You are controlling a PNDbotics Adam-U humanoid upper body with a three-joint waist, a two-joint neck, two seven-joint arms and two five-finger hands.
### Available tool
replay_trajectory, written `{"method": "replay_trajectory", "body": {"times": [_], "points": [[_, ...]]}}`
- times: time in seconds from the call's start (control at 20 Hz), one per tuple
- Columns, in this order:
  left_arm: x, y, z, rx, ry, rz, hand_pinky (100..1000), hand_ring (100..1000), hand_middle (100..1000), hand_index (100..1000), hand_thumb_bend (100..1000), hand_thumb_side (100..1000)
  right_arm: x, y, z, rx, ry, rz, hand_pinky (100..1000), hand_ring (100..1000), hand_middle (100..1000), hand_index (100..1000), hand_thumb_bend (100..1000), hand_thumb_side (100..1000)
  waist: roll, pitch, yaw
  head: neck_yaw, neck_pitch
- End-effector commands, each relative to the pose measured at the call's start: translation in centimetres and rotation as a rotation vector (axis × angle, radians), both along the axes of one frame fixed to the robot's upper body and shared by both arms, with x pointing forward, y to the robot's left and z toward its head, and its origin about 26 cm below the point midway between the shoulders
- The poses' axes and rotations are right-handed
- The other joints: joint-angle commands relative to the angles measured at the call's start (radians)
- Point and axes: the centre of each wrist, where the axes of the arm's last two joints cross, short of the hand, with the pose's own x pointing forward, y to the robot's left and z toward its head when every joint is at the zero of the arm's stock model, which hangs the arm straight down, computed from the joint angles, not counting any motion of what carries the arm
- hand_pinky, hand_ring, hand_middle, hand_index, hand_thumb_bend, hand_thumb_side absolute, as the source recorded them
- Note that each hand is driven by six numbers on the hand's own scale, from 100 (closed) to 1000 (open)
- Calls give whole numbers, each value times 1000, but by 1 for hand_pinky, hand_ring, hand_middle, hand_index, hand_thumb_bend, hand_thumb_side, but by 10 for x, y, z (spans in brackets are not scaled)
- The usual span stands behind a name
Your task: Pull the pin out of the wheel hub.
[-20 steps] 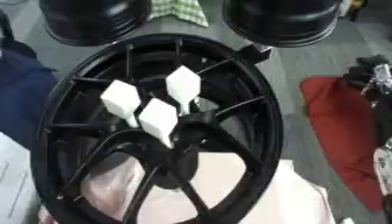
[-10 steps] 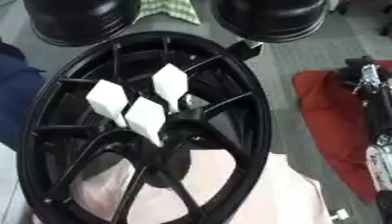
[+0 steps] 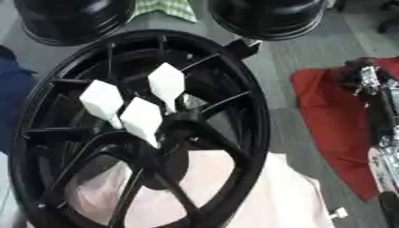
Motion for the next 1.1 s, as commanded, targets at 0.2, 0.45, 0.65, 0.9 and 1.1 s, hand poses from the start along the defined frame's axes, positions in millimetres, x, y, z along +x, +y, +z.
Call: {"method": "replay_trajectory", "body": {"times": [0.2, 0.45, 0.65, 0.9, 1.1], "points": [[-7, -12, 35, 232, 76, -63, 767, 720, 631, 771, 579, 465, -3, -8, 11, -55, -15, -13, 754, 680, 606, 719, 100, 767, 0, -23, -6, -11, 11], [-7, -30, 52, 402, 88, -127, 791, 737, 657, 784, 543, 461, -2, -8, 12, -66, -10, -5, 754, 679, 605, 719, 100, 764, -2, -24, -10, -14, 19], [-7, -48, 62, 490, 130, -166, 797, 742, 666, 789, 543, 459, -2, -8, 11, -71, -4, -4, 753, 676, 604, 719, 100, 763, -1, -30, -7, -18, 20], [-7, -79, 73, 503, 152, -258, 787, 738, 657, 786, 559, 447, -3, -10, 9, -77, 6, -5, 753, 675, 604, 719, 100, 763, 3, -41, -5, -22, 18], [-3, -106, 80, 503, 173, -322, 783, 739, 657, 786, 573, 443, -3, -9, 8, -74, 9, -1, 753, 674, 604, 719, 100, 763, 5, -47, -8, -16, 21]]}}
